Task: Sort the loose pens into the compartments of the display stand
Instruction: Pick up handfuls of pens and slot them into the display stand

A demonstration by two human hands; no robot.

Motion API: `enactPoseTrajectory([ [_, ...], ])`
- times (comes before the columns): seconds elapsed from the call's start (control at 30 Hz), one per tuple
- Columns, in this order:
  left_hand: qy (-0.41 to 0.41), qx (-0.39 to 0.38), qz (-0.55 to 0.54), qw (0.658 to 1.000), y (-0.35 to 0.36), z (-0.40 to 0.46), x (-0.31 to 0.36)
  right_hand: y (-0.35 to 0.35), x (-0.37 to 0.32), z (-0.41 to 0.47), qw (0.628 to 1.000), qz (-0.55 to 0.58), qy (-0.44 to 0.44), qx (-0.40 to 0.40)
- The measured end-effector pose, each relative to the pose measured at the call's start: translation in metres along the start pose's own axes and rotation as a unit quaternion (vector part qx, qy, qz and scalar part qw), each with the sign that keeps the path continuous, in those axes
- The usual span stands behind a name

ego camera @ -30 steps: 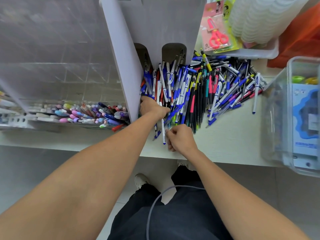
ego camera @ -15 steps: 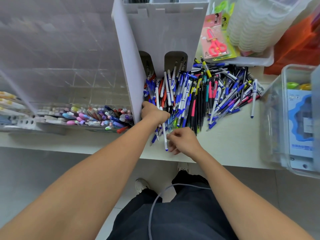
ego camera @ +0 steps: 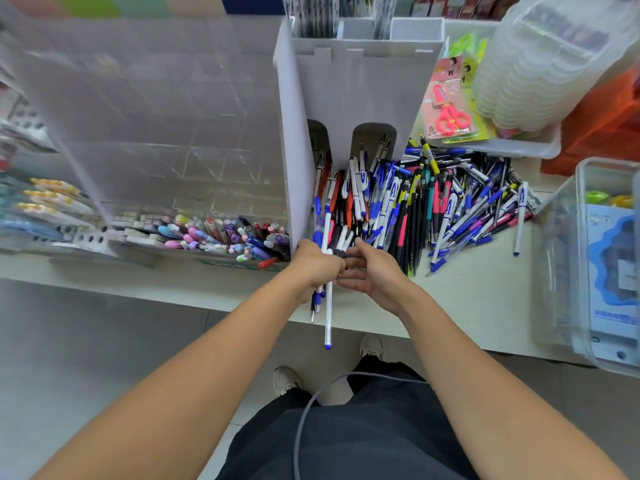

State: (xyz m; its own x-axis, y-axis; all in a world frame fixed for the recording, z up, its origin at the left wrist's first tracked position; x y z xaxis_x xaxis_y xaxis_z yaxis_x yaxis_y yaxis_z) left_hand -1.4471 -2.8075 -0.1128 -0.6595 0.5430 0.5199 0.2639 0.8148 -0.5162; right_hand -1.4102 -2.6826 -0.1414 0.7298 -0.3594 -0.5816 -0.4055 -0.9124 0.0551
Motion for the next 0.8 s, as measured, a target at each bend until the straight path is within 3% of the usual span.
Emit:
enactPoseTrajectory([
  [0.27, 0.008, -0.104, -0.047, 0.993, -0.018, -0.022, -0.021, 0.016, -0.008, -0.015, 0.988, 0.093, 0.079, -0.090],
  [0.53, 0.030, -0.181, -0.054, 0.982, -0.043, -0.040, -0.029, 0.030, -0.007, -0.013, 0.966, 0.224, 0.096, -0.086],
  [0.8, 0.034, -0.217, -0.028, 0.975, -0.036, -0.045, -0.018, 0.016, -0.018, -0.013, 0.970, 0.231, 0.040, -0.066],
])
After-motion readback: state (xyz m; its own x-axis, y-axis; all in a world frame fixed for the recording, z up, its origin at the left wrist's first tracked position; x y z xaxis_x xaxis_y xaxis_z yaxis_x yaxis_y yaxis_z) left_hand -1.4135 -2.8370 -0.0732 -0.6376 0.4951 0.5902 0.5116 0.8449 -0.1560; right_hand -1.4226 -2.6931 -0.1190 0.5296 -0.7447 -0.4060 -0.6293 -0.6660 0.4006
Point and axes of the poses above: each hand's wrist, its own z-axis towards the middle knuckle, its own y-axis out of the palm, x = y × z, the point moved 5 cm from there along z, towards the middle knuckle, and after that the axes turned 14 degrees about x, right-handed, at the moved point
